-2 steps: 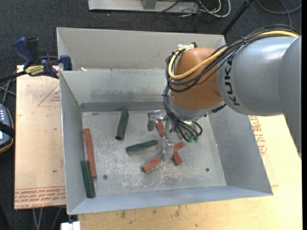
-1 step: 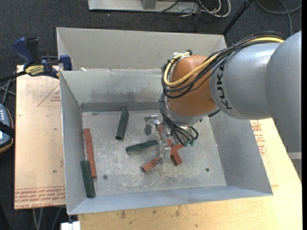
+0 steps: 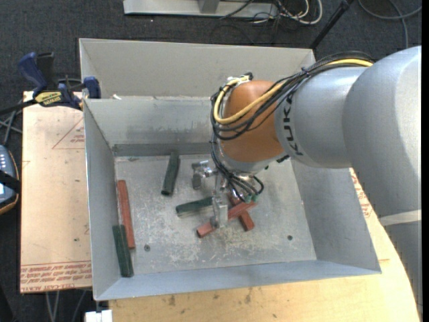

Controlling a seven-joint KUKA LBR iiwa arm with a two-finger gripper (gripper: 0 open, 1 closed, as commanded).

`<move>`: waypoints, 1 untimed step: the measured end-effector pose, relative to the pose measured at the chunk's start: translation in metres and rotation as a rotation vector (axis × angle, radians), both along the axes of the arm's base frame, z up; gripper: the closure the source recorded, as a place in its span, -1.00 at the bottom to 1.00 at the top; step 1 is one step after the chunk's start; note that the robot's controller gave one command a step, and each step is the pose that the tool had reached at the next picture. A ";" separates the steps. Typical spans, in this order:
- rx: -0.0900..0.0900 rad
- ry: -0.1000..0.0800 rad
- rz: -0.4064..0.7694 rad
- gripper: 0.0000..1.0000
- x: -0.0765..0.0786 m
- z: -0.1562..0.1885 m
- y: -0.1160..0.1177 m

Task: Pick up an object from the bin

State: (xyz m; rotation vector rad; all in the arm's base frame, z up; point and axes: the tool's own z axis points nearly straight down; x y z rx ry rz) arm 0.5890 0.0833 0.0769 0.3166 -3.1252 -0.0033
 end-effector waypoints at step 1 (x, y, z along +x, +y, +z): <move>0.007 -0.023 0.040 1.00 0.010 -0.009 0.001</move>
Offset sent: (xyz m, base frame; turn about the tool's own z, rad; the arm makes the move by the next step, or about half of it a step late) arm 0.0000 0.0000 0.0000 0.0000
